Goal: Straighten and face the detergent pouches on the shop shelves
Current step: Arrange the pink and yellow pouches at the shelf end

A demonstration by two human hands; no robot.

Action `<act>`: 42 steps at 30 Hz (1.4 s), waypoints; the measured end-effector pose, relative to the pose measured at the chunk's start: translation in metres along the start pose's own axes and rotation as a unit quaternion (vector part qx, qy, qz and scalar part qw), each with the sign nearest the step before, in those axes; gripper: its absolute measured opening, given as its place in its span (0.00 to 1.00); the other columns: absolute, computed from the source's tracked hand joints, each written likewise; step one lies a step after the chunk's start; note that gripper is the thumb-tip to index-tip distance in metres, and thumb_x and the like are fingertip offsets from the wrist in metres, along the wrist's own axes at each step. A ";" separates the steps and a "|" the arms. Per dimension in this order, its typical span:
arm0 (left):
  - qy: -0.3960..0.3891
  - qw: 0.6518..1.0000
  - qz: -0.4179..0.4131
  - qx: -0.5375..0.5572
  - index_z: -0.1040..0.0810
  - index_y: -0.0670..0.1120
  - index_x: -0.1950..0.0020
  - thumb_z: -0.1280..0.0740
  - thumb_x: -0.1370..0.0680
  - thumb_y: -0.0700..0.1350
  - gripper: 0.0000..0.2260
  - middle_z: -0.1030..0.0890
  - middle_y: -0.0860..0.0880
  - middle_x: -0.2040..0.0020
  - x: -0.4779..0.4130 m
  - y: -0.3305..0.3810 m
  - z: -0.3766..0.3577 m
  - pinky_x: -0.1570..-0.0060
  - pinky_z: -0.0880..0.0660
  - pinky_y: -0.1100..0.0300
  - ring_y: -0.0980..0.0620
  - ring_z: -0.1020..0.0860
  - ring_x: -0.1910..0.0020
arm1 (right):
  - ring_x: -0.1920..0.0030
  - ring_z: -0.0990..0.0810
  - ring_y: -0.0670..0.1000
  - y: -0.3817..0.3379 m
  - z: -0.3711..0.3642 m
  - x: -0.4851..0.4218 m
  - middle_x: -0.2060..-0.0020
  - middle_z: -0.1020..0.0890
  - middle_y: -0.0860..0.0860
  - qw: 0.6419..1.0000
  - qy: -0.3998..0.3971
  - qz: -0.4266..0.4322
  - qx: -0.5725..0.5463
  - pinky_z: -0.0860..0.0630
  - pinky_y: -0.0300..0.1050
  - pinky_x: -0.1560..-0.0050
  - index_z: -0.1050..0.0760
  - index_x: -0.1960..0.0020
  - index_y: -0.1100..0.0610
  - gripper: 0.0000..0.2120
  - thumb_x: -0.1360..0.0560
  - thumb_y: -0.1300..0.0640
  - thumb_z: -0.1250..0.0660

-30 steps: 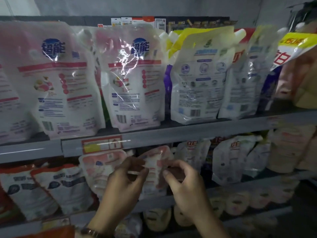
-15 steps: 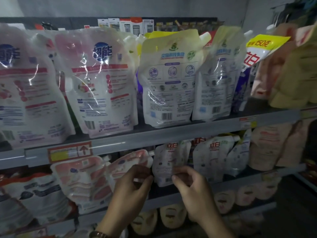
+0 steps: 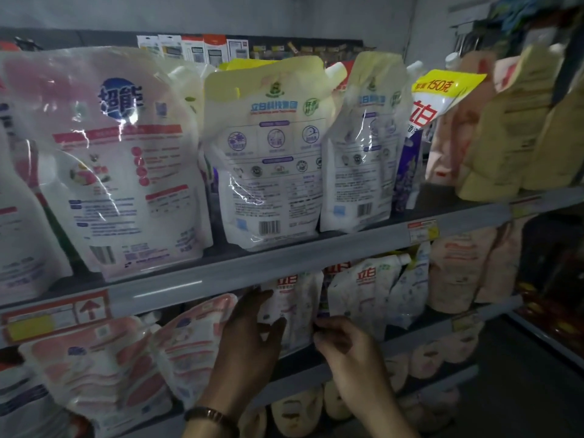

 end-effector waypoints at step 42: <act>0.272 0.930 -0.071 -0.239 0.14 0.50 0.47 0.39 0.17 0.50 0.14 0.13 0.51 0.51 -0.007 0.027 -0.009 0.57 0.28 0.63 0.49 0.15 0.57 | 0.35 0.23 0.38 -0.008 0.014 -0.086 0.27 0.25 0.40 0.969 -0.177 0.133 0.109 0.26 0.31 0.39 0.30 0.22 0.46 0.26 0.18 0.50 0.29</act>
Point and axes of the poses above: each hand's wrist, its own x-axis away from the middle knuckle, its own z-axis out of the back of the hand, y = z × x, the point moved 10 cm from there along -x, towards the middle knuckle
